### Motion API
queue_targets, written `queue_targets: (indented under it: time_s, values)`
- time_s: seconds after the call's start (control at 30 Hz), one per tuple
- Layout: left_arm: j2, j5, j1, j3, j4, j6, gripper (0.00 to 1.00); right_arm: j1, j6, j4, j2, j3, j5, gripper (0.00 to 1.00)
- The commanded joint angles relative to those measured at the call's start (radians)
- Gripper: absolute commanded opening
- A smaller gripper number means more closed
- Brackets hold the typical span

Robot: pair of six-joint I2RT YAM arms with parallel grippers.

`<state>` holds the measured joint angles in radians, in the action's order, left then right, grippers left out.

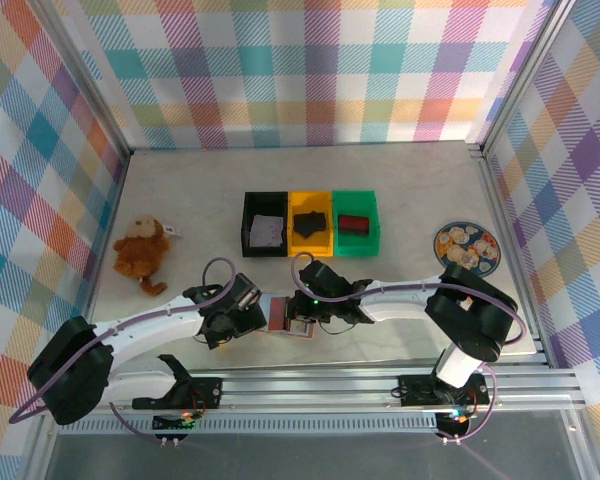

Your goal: Take the credit cards out of the card holder

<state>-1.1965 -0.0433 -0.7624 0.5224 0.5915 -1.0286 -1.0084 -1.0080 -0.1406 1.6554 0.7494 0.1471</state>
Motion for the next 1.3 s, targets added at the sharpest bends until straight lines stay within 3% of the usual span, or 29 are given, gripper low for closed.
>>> queue_targets:
  time_s: [0.0, 0.23, 0.83, 1.27]
  values:
    - [0.003, 0.144, 0.003, -0.031, -0.091, -0.025, 0.96, -0.007, 0.009, 0.004, 0.029, 0.033, 0.005, 0.0]
    - [0.062, 0.137, 0.004, 0.01, -0.044, -0.016, 0.96, -0.006, -0.004, 0.028, 0.072, 0.063, 0.016, 0.0]
    - [-0.134, 0.154, 0.003, -0.02, -0.208, -0.047, 0.96, -0.006, -0.001, -0.064, 0.058, 0.014, 0.056, 0.0]
    - [-0.203, 0.182, 0.004, -0.093, -0.304, -0.097, 0.95, -0.007, 0.039, -0.021, -0.005, -0.022, 0.022, 0.0]
